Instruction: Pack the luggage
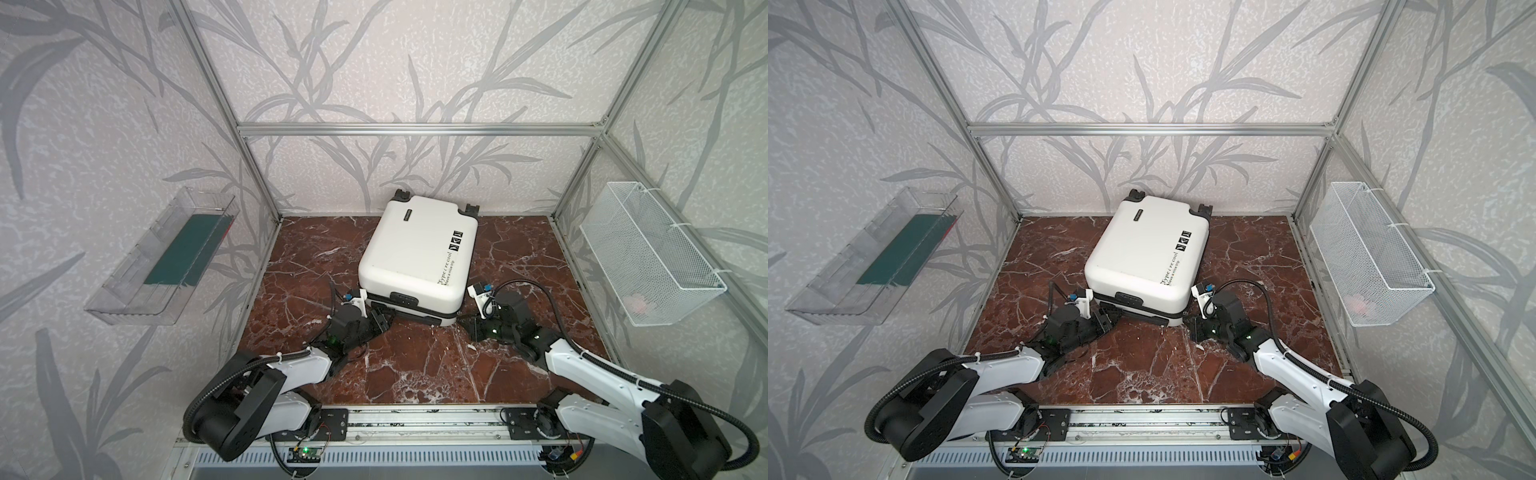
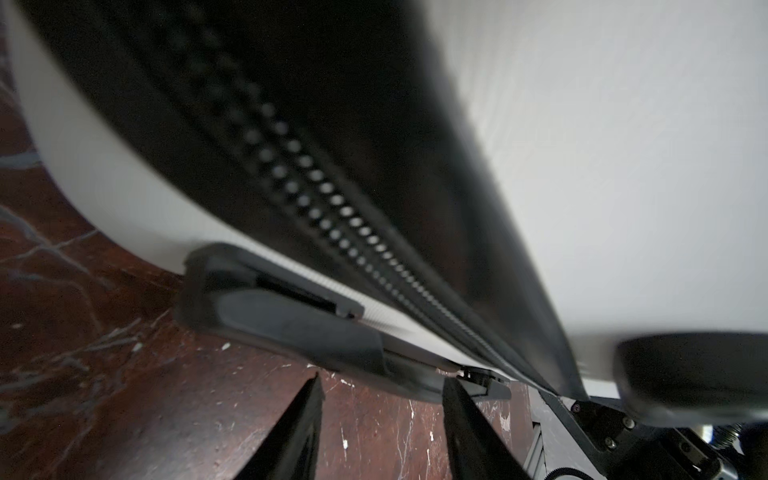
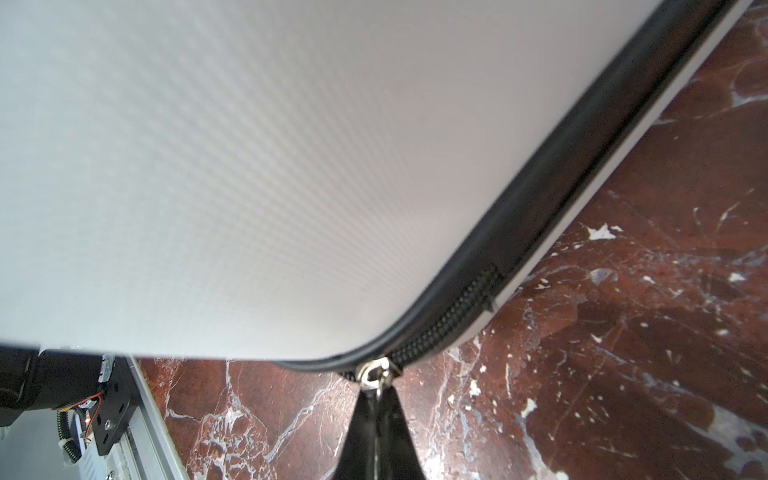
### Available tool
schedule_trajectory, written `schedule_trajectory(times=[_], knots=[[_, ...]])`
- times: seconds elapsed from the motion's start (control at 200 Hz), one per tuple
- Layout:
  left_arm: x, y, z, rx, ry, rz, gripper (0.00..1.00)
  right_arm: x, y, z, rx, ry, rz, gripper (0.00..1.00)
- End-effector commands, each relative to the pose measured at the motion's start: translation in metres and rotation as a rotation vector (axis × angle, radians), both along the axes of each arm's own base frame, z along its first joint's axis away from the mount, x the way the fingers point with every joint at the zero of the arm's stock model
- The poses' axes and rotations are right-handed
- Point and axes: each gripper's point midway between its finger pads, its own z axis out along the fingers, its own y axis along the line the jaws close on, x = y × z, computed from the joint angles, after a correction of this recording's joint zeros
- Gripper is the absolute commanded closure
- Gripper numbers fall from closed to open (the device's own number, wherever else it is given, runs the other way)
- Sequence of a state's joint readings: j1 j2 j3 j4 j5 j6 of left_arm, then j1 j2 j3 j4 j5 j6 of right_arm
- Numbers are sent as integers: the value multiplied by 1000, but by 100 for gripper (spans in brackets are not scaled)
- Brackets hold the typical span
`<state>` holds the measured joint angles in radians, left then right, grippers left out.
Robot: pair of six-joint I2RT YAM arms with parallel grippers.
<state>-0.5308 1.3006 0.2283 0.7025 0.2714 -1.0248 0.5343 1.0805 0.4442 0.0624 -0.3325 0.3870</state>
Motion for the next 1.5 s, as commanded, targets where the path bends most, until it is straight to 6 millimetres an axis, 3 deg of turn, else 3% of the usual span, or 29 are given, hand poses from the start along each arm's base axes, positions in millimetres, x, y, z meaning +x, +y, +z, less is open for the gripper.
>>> schedule_trajectory(times=[0.0,0.305,0.56,0.755,1.17,1.495], knots=[[3,0,1,-15,-29,20,49,5,4,8,-5,-31,9,100],[16,-11,7,-64,-69,17,47,3,3,7,-20,-26,12,100],[18,-12,10,-78,-86,23,59,0,1,6,-33,-28,19,100],[19,-9,17,-51,-97,27,74,-6,1,4,-59,-34,32,100],[23,-7,21,-19,-106,36,98,-25,-5,-12,-133,-23,45,100],[25,0,25,31,-111,63,100,-26,-32,-4,-173,-80,-69,100]])
